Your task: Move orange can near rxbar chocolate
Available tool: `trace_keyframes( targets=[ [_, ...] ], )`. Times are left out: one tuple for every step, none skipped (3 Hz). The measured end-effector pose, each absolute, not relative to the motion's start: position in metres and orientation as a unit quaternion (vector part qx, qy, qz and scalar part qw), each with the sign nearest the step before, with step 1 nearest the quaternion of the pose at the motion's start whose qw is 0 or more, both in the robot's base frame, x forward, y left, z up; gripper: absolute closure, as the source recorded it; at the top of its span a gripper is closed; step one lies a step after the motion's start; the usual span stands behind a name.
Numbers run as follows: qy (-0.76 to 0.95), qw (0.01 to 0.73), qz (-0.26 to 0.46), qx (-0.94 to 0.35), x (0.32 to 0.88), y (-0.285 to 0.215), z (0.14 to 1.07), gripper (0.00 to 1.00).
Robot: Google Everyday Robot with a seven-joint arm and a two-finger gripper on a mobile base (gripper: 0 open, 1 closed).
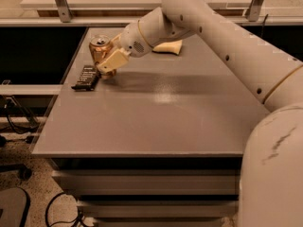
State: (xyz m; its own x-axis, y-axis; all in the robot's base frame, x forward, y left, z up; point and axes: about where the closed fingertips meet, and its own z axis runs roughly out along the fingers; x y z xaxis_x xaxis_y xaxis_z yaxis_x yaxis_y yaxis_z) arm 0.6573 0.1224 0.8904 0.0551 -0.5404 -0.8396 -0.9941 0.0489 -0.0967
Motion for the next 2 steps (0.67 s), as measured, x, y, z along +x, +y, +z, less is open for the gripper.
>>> trace_keyframes(
  targets=[
    [0.622,0.368,0.303,-0.622,0.6559,0.1199,0.8849,1.0],
    [0.624,0.362,0.305,-0.622,0.6549,0.1188,0.8813,1.0]
  ],
)
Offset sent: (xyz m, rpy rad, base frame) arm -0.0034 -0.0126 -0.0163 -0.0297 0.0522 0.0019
